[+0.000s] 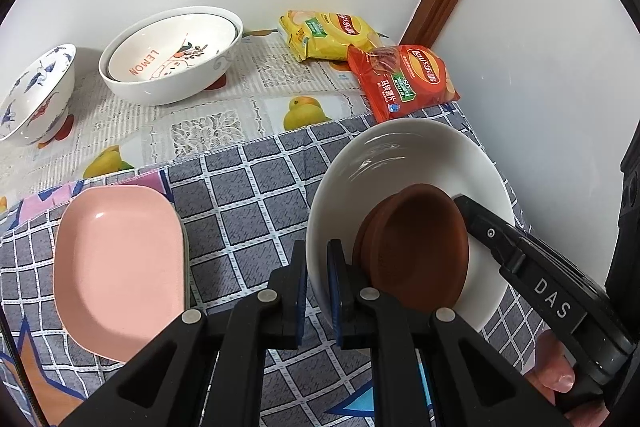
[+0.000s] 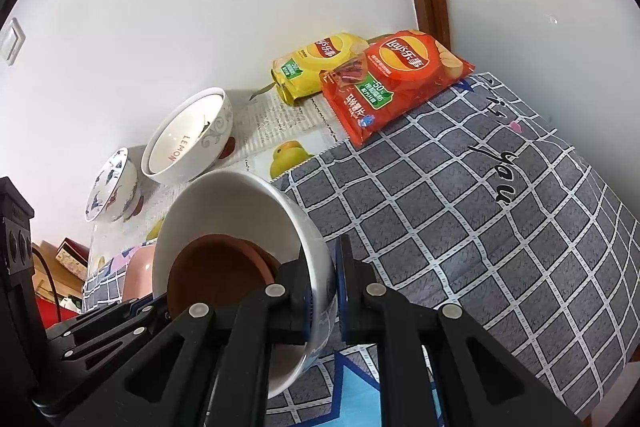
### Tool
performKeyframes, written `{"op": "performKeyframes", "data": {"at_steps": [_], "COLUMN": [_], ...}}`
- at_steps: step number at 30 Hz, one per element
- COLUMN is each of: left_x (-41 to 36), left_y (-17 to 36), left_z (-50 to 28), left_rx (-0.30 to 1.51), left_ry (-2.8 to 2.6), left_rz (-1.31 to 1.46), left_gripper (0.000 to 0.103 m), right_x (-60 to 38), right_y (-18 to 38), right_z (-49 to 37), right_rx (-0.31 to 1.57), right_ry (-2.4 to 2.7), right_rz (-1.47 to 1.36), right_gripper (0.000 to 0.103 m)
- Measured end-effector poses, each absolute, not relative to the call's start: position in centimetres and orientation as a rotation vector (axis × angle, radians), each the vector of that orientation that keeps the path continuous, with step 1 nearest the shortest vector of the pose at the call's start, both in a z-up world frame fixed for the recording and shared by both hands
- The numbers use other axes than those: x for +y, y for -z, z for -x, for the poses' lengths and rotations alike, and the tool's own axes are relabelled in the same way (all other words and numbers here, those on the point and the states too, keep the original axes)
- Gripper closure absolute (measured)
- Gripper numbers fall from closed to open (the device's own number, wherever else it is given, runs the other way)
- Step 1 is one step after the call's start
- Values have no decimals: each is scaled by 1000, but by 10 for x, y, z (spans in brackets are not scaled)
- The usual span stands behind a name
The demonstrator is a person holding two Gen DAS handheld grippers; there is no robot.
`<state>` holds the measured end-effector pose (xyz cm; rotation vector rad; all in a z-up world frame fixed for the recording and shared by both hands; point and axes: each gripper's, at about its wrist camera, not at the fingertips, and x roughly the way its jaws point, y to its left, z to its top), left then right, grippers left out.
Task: Organize plates and bowls
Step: 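Lift the white bowl with both grippers and carry it over the pink plate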
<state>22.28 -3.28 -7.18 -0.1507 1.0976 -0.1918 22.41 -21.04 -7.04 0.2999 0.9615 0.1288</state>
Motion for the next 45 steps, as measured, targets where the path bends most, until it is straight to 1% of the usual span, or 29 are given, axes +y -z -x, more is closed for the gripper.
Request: {"op": "performKeyframes", "data": {"at_steps": [17, 45], "left_x": [-12, 45], "left_y": [66, 66], "left_z": [-215, -207], "left_rx": [1088, 1082], "left_ry": [175, 123], "left_rz": [163, 198], "left_gripper": [93, 93], "right_x": [-188, -129], "right_y": [66, 70], "right_z": [-221, -220], "right_rx": [958, 967], "right_ry": [-149, -212], "right_rz": [-291, -276], "right_gripper": [93, 93]}}
